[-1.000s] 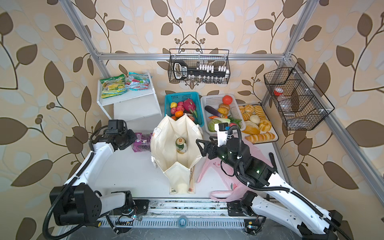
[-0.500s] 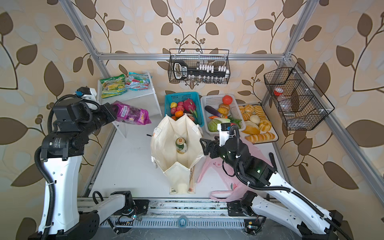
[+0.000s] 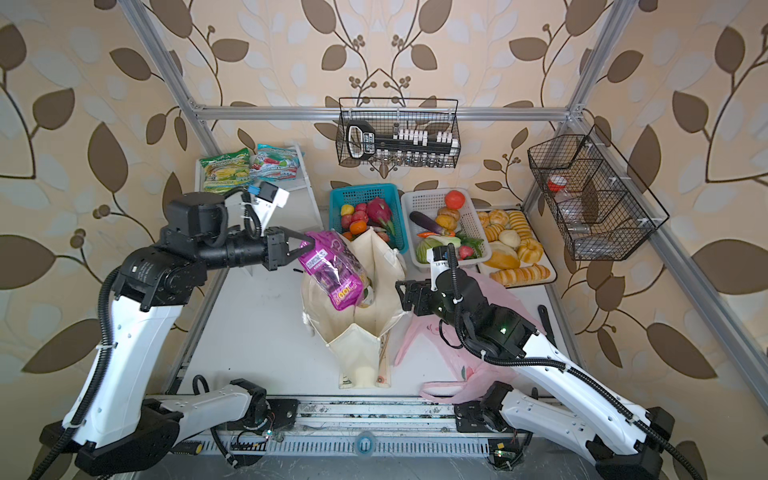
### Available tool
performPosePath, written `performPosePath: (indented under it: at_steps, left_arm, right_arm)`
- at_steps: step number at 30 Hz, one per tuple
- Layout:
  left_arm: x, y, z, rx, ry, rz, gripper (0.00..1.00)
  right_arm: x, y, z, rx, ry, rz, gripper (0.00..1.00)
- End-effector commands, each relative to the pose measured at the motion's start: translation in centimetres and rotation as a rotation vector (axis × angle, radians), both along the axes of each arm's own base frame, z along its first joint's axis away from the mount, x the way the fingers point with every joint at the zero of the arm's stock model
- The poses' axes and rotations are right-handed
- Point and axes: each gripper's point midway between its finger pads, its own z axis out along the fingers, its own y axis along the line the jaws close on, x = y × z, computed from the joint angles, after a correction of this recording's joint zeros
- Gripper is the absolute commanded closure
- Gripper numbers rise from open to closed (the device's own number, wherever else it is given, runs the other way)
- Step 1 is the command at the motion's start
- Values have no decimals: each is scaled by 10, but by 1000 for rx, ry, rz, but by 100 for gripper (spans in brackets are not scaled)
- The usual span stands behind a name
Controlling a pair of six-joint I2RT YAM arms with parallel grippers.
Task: Place the mixed food into the grocery bags and tie them
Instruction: 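Lift the purple bag over the tote bag with the left gripper, then lower the purple bag into the tote bag and open the left gripper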
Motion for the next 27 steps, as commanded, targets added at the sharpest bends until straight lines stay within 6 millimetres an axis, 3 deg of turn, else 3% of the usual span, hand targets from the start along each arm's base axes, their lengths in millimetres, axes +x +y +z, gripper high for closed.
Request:
performPosePath:
  at_steps: [1,5,8,12,15,19,23,27]
  left_arm:
    - [-3,-8,-12,97,-93,-53,100]
    - [8,-13,-42,207,-108,-47,100]
    - [17,-13,-67,323,-164,-33,100]
    - [16,-24,-88,408,-243,-81,100]
    - [20,-28,-99,450,-282,-78,100]
    - [-1,-48,-106,436,-319,-227,100]
    - [-33,-60,-130,452,-312,-417,100]
    - [-57,-65,-154,463,-193,-550,100]
  right_arm:
    - [-1,17,-2,40,45,54,13]
    - [1,27,-16,20,88,85,16]
    - [1,30,-25,-3,104,98,26]
    - [0,33,-23,4,99,118,60]
    - [-1,32,-16,15,68,126,80]
    - [-4,33,-5,47,29,147,90]
    - [-6,34,-4,58,16,160,92]
    - [-5,33,-7,58,23,146,92]
